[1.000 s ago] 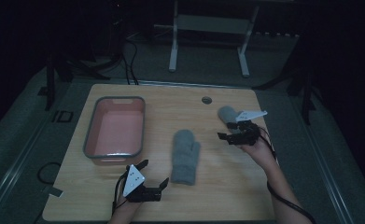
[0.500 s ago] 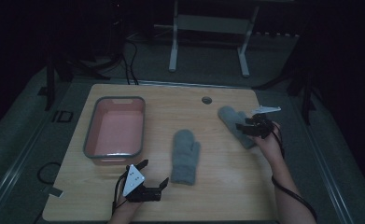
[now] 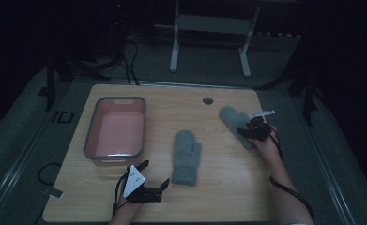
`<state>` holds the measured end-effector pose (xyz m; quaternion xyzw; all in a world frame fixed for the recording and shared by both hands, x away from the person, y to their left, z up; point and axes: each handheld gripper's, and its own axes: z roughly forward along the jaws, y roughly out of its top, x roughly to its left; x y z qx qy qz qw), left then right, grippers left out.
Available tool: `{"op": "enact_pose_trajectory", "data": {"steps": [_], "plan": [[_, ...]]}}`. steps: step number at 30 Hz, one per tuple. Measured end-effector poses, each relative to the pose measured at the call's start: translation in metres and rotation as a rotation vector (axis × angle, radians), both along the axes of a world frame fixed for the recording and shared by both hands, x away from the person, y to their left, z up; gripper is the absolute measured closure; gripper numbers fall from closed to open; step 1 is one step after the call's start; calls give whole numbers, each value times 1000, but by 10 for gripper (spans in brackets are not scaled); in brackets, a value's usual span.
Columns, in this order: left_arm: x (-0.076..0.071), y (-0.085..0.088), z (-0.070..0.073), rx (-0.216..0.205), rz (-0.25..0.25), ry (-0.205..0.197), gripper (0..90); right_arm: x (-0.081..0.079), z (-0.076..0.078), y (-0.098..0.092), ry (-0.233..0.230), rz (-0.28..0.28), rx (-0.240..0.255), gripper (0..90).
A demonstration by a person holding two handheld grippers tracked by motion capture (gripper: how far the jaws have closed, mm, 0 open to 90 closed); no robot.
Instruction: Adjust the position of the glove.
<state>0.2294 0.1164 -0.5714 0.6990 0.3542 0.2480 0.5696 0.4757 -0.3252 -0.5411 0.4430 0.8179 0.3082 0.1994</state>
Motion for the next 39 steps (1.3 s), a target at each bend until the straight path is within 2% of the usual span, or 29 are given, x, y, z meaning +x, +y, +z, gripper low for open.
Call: {"op": "enact_pose_trajectory", "data": {"steps": [4, 7, 8, 9, 13, 15, 18, 19, 21, 23, 25, 27, 30, 31, 33, 34, 36, 39], "plan": [[0, 0, 0, -1, 0, 2, 15, -2, -3, -1, -14, -1, 11, 549], [0, 0, 0, 0, 0, 1, 15, -3, -3, 0, -7, -18, 20, 635], [0, 0, 0, 0, 0, 1, 15, -3, -3, 0, -7, -18, 20, 635], [0, 0, 0, 0, 0, 3, 15, -4, -2, 1, 10, -50, 32, 686], [0, 0, 0, 3, -1, 0, 15, -4, 1, 6, 41, -107, 24, 765], [0, 0, 0, 3, -2, 0, 15, -6, 3, 10, 40, -124, 0, 787], [0, 0, 0, -2, -1, 0, 16, -9, 6, 12, 35, -140, 9, 802], [0, 0, 0, -2, -1, 2, 15, -13, 9, 11, 22, -163, 35, 810], [0, 0, 0, -1, -1, 1, 15, -18, 14, 12, 4, -175, 51, 812], [0, 0, 0, 1, 0, 0, 16, -25, 21, 14, -20, -198, 59, 815], [0, 0, 0, 1, 0, 1, 16, -28, 24, 14, -21, -205, 70, 816], [0, 0, 0, 1, 0, 0, 16, -40, 36, 16, -54, -233, 98, 818], [0, 0, 0, 4, 0, -1, 15, -43, 39, 16, -63, -238, 105, 819], [0, 0, 0, 5, 0, -2, 15, -54, 47, 17, -81, -261, 115, 819], [0, 0, 0, 5, 1, -2, 16, -63, 52, 16, -82, -284, 128, 818], [0, 0, 0, 4, 1, -3, 16, -68, 53, 16, -85, -297, 139, 818], [0, 0, 0, 0, 0, 0, 15, -77, 54, 15, -100, -318, 125, 817], [0, 0, 0, 1, -1, -1, 15, -92, 54, 13, -123, -338, 132, 817]]}}
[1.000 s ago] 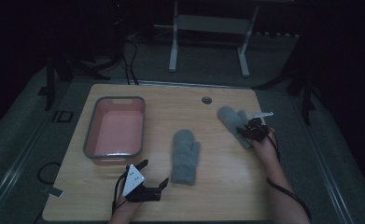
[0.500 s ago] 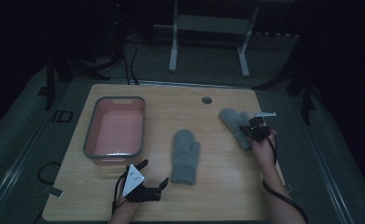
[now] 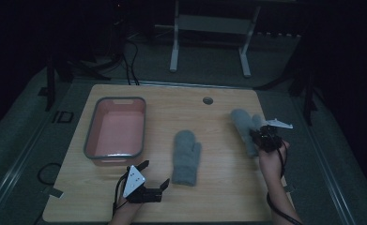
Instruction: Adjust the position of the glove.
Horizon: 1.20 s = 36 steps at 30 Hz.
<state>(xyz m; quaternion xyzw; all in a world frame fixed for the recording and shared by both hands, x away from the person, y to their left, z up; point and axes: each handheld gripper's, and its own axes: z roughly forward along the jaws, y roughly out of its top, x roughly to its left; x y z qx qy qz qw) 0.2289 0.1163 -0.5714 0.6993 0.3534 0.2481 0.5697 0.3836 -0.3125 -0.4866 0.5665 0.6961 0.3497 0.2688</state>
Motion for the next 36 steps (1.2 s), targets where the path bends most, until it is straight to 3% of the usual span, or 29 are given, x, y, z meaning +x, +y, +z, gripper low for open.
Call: {"op": "enact_pose_trajectory", "data": {"steps": [2, 3, 9, 11, 17, 20, 27, 29, 32, 36], "plan": [[0, 0, 0, 1, 0, -1, 15, -5, -1, -1, 2, -3, 7, 816], [0, 0, 0, 0, 0, -1, 15, -21, -2, -2, 7, -9, 35, 816], [0, 0, 0, -1, 3, 0, 16, -54, -4, 2, 17, 1, 85, 816], [0, 0, 0, 1, 3, -1, 15, -65, -5, 6, 17, 2, 71, 816], [0, 0, 0, 1, 2, -2, 16, -88, -14, 9, 30, 8, 94, 815], [0, 0, 0, 2, 1, -3, 16, -92, -23, 10, 43, 15, 109, 809], [0, -1, 0, 4, 0, -4, 15, -86, -58, 17, 115, 41, 64, 803], [-1, -1, 0, 4, -1, -4, 15, -86, -60, 19, 108, 54, 41, 798], [0, -1, 0, 4, -2, -4, 15, -85, -60, 16, 117, 56, 68, 763], [-1, 0, 0, 3, -4, -4, 15, -86, -61, 14, 107, 89, 96, 638]]}}
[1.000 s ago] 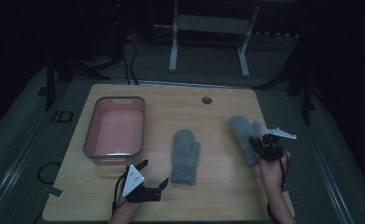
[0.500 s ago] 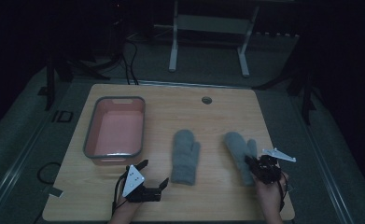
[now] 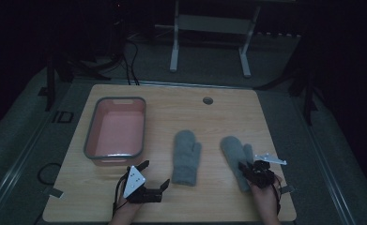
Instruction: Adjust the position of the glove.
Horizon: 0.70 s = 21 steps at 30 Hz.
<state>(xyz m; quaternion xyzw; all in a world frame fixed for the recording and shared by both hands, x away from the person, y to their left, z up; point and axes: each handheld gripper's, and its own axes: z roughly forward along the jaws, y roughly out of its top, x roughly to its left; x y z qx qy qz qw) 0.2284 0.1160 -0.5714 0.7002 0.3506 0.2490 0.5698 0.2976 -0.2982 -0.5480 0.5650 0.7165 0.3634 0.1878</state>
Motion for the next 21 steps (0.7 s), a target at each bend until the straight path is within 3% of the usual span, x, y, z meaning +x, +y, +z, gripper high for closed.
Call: {"op": "enact_pose_trajectory", "data": {"steps": [4, 6, 7, 8, 10, 11, 14, 18, 21], "plan": [[0, 0, 0, -2, 1, 1, 16, 0, 9, -6, -8, 59, -2, 536], [0, 0, 0, -1, 1, 2, 15, 3, 12, -10, 0, 140, -3, 474], [0, 0, 0, -1, 1, 2, 16, 5, 13, -11, -12, 178, -38, 470], [0, 0, 0, -1, 1, 2, 15, 5, 13, -11, -12, 178, -38, 470], [0, 0, 0, -3, -2, 3, 15, 9, 15, -11, -25, 254, -153, 468], [0, 0, 0, -3, -4, 2, 15, 13, 18, -12, -17, 272, -162, 481], [1, 0, 0, -2, -4, 5, 15, 16, 20, -13, -31, 290, -173, 485], [1, 0, 0, -4, -5, 3, 15, 24, 20, -13, -63, 357, -183, 493], [1, 0, 0, -5, -7, 4, 16, 27, 15, -12, -49, 368, -181, 504]]}}
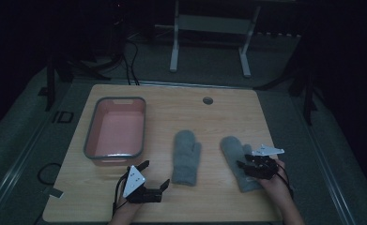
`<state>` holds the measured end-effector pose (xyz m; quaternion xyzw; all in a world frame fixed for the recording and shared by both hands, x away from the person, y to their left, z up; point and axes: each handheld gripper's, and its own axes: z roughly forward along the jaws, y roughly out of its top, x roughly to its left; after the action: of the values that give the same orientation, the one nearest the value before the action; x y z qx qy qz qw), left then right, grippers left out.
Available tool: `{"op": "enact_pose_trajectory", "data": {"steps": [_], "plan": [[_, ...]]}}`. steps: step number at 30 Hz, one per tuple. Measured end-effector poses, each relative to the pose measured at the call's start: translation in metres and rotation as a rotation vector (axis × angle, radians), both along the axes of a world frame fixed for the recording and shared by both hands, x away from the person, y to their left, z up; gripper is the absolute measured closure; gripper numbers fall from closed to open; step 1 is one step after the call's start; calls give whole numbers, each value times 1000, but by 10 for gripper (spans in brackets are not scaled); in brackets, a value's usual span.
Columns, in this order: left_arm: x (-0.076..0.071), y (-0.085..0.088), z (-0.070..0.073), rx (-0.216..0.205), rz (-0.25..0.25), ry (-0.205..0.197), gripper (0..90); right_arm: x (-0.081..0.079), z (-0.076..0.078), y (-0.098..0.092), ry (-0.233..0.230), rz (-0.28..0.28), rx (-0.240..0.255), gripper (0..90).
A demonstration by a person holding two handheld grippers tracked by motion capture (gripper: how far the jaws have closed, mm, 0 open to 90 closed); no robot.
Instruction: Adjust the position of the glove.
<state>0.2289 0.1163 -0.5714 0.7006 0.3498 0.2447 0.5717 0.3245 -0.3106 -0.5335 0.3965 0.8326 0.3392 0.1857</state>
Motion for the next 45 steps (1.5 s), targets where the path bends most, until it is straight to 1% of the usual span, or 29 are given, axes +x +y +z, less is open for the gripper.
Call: {"op": "enact_pose_trajectory", "data": {"steps": [1, 2, 3, 4, 5, 6, 7, 10, 11, 13, 14, 16, 17, 18, 19, 21, 24, 26, 30, 31, 33, 34, 36, 38, 40, 41, 42, 44, 45], "plan": [[0, 0, 0, 1, -2, 0, 15, 1, -8, 1, -8, -16, -9, 519], [0, 0, 0, 1, -3, 1, 15, 1, -8, 1, -8, -16, -9, 519], [0, 0, 0, -1, -4, 2, 15, -1, -14, 0, -8, -58, 42, 590], [0, 0, 0, -4, -7, 3, 15, -1, -14, 0, -8, -58, 42, 590], [0, -1, 0, -3, -5, 6, 15, -4, -19, 0, -6, -100, 79, 656], [0, -1, 0, -3, -5, 6, 15, -4, -19, 0, -6, -100, 79, 656], [0, -1, 0, 0, -5, 6, 15, -5, -19, 1, -9, -111, 79, 690], [-1, -1, 0, 0, -4, 4, 15, -7, -16, 10, -12, -163, 33, 785], [-1, -1, 0, -3, -4, 3, 15, -9, -16, 16, -17, -203, 22, 803], [-1, -1, 0, -2, -2, 2, 15, -9, -15, 18, -16, -222, 29, 809], [-1, -1, 0, -1, -3, 0, 15, -11, -12, 20, -4, -266, 67, 815], [-1, -1, 0, 1, 0, 0, 15, -12, -10, 21, -6, -279, 71, 817], [-1, -2, 0, 11, 8, -3, 15, -15, -3, 26, -9, -321, 107, 817], [-2, -3, 0, 26, 17, -9, 15, -15, -3, 26, -9, -321, 107, 817], [-3, -3, 1, 33, 13, -14, 15, -17, 3, 31, -10, -350, 131, 817], [-5, -4, 2, 38, 8, -30, 15, -19, 7, 38, -15, -372, 149, 817], [-8, -5, 5, 30, -2, -49, 15, -20, 12, 46, -11, -391, 167, 818], [-9, -6, 7, 34, -10, -61, 16, -21, 21, 60, -23, -420, 185, 818], [-10, -7, 10, 8, -20, -55, 15, -22, 26, 68, -21, -437, 208, 818], [-11, -9, 12, -2, -29, -61, 15, -23, 30, 75, -22, -444, 212, 818], [-12, -11, 13, -8, -40, -65, 15, -25, 38, 98, -31, -444, 213, 818], [-13, -12, 14, -12, -47, -67, 15, -25, 38, 98, -31, -444, 213, 818], [-12, -13, 15, -8, -53, -70, 15, -24, 43, 109, -14, -445, 253, 818], [-10, -13, 15, -26, -54, -62, 15, -24, 47, 123, -22, -440, 259, 818], [-9, -13, 16, -28, -45, -49, 15, -24, 49, 138, -29, -434, 256, 818], [-9, -13, 16, -28, -45, -49, 15, -24, 49, 138, -29, -434, 256, 818], [-10, -13, 16, -37, -30, -26, 15, -24, 50, 145, -30, -437, 256, 817], [-12, -12, 16, -54, -22, -8, 15, -20, 50, 167, -19, -449, 273, 817], [-13, -12, 16, -57, -20, -2, 15, -20, 50, 167, -19, -449, 273, 817]]}}
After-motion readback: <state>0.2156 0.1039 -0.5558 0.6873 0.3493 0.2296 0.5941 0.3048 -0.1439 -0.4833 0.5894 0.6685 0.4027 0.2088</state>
